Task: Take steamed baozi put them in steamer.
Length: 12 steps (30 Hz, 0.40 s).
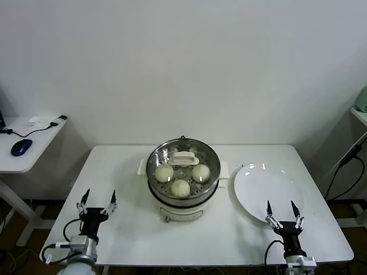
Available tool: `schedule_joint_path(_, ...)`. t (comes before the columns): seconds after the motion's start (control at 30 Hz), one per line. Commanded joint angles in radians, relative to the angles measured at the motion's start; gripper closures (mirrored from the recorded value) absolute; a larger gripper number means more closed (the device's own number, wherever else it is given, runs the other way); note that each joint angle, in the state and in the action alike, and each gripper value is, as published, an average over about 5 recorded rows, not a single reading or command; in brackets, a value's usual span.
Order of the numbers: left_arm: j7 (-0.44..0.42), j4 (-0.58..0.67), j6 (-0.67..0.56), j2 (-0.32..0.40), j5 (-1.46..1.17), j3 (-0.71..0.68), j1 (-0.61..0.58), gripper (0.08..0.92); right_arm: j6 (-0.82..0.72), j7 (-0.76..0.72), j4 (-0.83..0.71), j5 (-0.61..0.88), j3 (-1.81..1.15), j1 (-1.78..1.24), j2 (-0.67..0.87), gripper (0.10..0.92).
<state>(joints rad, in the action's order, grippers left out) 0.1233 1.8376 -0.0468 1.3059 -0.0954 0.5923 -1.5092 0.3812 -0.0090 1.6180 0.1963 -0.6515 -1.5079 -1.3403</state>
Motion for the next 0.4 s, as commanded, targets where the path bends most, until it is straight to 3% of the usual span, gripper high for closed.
schedule_joint_path(0.03, 0.007, -0.092, -0.075, -0.011, -0.153, 0.041, -0.031, 0.177, -0.008, -0.005, -0.002, 0.009, 0.005, 0.0, 0.002, 0.203)
schedule_joint_path(0.4, -0.018, -0.073, -0.101, -0.008, -0.135, 0.035, -0.047, 0.177, -0.01, -0.008, -0.005, 0.015, 0.01, 0.001, 0.003, 0.203)
